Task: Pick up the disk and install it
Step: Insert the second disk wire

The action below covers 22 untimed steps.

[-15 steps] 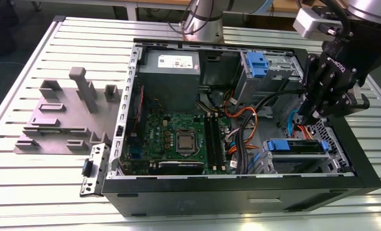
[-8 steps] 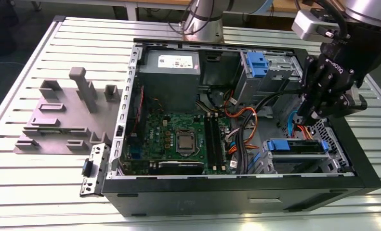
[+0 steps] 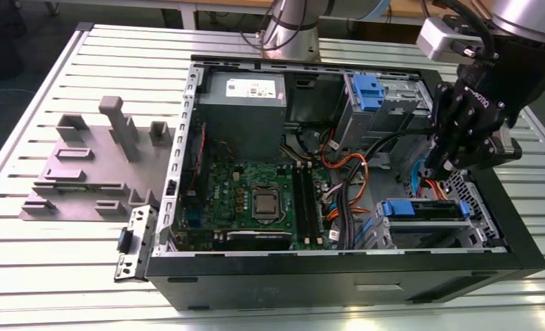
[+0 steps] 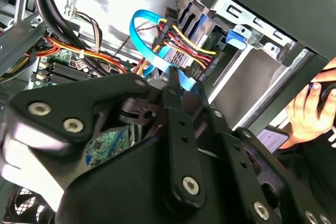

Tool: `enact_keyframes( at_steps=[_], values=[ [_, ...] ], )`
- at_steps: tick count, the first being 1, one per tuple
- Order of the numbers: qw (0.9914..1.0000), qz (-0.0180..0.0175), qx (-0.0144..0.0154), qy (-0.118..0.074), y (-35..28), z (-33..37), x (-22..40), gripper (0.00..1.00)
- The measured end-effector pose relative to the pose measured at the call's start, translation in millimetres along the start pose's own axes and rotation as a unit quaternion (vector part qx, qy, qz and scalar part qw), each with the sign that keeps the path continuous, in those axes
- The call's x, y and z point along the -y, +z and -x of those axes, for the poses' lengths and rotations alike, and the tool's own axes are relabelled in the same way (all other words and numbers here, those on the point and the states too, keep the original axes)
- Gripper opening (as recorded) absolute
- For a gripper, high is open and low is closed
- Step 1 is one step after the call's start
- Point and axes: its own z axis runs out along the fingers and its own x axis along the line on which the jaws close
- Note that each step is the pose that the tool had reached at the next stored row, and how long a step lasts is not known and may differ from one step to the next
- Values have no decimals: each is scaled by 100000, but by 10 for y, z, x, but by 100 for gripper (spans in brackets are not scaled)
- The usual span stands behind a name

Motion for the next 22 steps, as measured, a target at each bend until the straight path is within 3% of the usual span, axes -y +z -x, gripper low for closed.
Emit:
enact_keyframes(
  at_steps=[1, 3, 12, 15, 16, 21, 22],
  values=[
    [100000, 0, 1, 2, 8, 1, 0, 29],
    [100000, 2, 12, 0, 20, 3, 1, 16],
    [100000, -30, 150, -231, 26, 3, -5, 16],
    [99990, -221, 133, -1400, 38, 6, -6, 17],
    [99982, -297, 131, -1872, 47, 7, -6, 24],
    [99932, -578, 98, -3627, 76, 5, -8, 22],
    [99927, -602, 103, -3761, 78, -1, -9, 16]
  ],
)
